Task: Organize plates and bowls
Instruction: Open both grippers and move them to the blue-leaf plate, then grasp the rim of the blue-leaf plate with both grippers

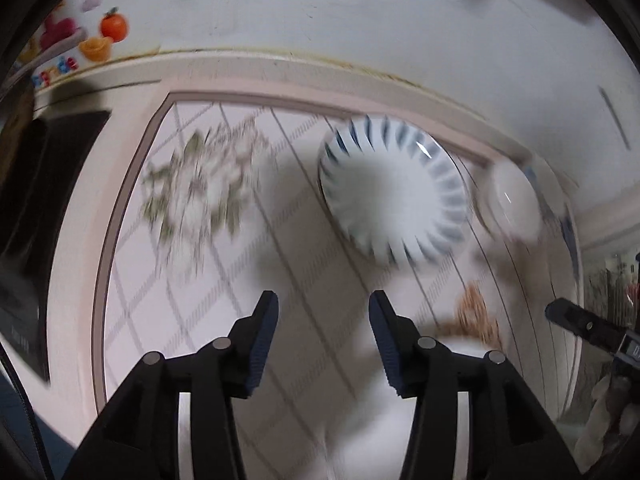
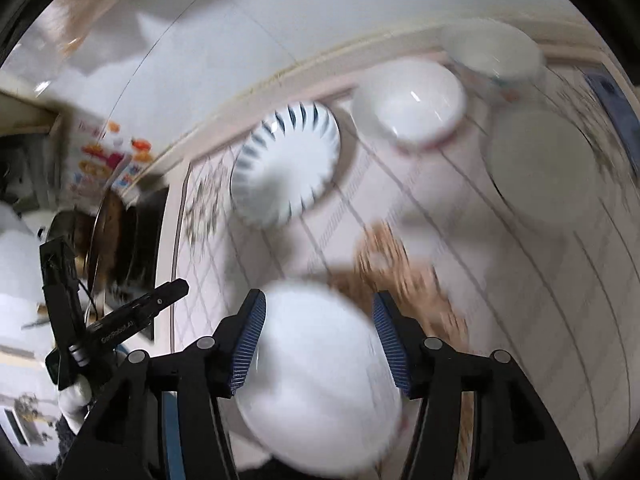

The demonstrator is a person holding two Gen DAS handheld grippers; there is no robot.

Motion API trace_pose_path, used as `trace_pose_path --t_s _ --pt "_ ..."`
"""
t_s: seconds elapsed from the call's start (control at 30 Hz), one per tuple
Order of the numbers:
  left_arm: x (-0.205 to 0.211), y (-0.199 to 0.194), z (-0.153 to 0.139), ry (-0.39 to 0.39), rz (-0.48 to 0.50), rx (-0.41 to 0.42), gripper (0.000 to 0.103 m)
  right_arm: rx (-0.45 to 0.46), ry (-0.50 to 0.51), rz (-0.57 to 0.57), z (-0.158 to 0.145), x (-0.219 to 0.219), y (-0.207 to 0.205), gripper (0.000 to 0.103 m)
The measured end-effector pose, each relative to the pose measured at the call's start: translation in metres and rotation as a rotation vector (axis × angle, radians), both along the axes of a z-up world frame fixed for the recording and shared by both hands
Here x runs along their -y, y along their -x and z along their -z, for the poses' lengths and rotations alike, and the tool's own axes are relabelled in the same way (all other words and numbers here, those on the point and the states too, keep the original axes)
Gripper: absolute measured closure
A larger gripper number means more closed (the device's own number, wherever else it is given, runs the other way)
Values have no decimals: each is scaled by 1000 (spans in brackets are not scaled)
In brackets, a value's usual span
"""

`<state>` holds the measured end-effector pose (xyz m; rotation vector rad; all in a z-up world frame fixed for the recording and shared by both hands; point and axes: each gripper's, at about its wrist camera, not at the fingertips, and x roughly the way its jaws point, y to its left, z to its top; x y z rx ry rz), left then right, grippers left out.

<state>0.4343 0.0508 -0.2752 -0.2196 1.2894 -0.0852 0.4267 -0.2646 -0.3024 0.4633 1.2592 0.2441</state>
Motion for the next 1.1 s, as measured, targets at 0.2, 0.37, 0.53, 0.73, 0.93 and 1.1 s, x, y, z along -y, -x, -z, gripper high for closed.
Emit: trace_pose_path --t_s 0.2,0.37,0.53,0.73,0.93,1.1 --pt "-12 -82 42 43 10 -57 58 -35 35 55 36 -24 -94 45" --pt "1 -115 66 23 78 -85 58 -57 85 95 67 -30 -137 60" --pt "16 -127 78 -7 145 -75 85 -57 128 103 84 -37 -153 85" --pt "18 -116 74 -29 148 -47 87 -2 196 83 87 -41 -154 96" --pt "21 -87 53 -52 160 11 87 8 192 71 85 -45 -149 96" --pt "15 -56 24 -46 156 58 87 36 156 58 66 -46 -132 96"
